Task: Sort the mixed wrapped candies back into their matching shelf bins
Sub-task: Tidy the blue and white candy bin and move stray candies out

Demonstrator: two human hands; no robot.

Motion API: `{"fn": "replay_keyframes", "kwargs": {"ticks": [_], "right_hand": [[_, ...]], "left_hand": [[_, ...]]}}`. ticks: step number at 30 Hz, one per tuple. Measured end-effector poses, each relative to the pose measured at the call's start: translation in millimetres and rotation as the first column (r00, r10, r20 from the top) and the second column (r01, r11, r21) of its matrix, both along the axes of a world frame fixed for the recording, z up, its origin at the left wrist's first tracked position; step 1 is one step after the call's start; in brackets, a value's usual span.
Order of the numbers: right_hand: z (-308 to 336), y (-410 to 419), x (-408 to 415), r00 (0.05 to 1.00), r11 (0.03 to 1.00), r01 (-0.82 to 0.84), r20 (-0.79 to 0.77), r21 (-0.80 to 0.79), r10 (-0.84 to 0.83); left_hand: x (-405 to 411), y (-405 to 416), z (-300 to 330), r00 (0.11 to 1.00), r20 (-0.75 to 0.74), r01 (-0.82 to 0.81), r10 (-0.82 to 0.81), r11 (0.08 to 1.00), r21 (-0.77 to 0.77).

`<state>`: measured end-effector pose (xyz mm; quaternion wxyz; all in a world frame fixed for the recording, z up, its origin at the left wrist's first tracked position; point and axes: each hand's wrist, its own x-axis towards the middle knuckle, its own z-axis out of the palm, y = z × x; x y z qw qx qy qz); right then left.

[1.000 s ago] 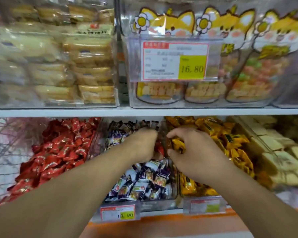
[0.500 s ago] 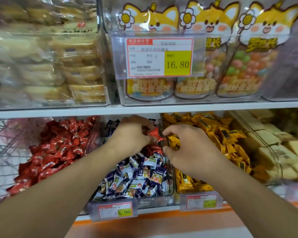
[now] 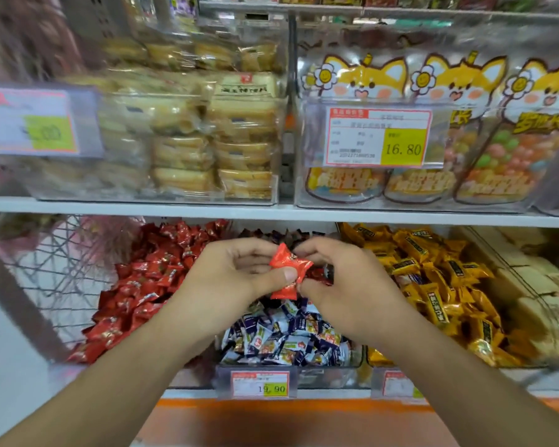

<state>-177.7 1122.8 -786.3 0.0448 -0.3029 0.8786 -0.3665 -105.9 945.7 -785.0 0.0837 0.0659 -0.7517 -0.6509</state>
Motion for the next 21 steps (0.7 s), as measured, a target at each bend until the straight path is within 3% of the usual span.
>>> {"fn": "replay_keyframes", "kwargs": {"ticks": [3, 6, 9, 11, 16, 21], "right_hand": [[0.4, -17.0, 5.6, 1.000, 0.997, 0.002, 0.016, -0.081, -0.001], [0.3, -33.9, 12.2, 1.000, 0.996, 0.027, 0.011, -0.079, -0.027], [3.5, -50.9, 18.3, 0.999, 0.998, 0.047, -0.017, -0.048, -0.048], [5.8, -65.9, 21.7, 0.998, 0.999, 0.049, -0.030, -0.021, -0.050], [7.9, -106.5, 31.1, 0.999, 0.999, -0.028, -0.042, -0.023, 0.027], [2.3, -102.1, 32.4, 0.992, 0.991, -0.106, -0.067, 0.082, 0.112]], "left_hand": [[16.8, -15.0, 5.3, 1.000, -0.013, -0.005, 0.005, 0.999, 0.037], [28.0, -37.9, 9.0, 0.985, -0.039, -0.169, 0.168, 0.985, -0.025], [28.8, -77.1, -0.9, 0.917, -0.030, -0.393, 0.397, 0.890, -0.230], [30.4, -102.1, -9.8, 0.875, -0.026, -0.456, 0.484, 0.802, -0.385], [37.2, -132.1, -17.1, 0.873, 0.007, -0.397, 0.487, 0.719, -0.571], [37.5, -133.3, -13.7, 0.877, 0.014, -0.365, 0.481, 0.684, -0.632]]}}
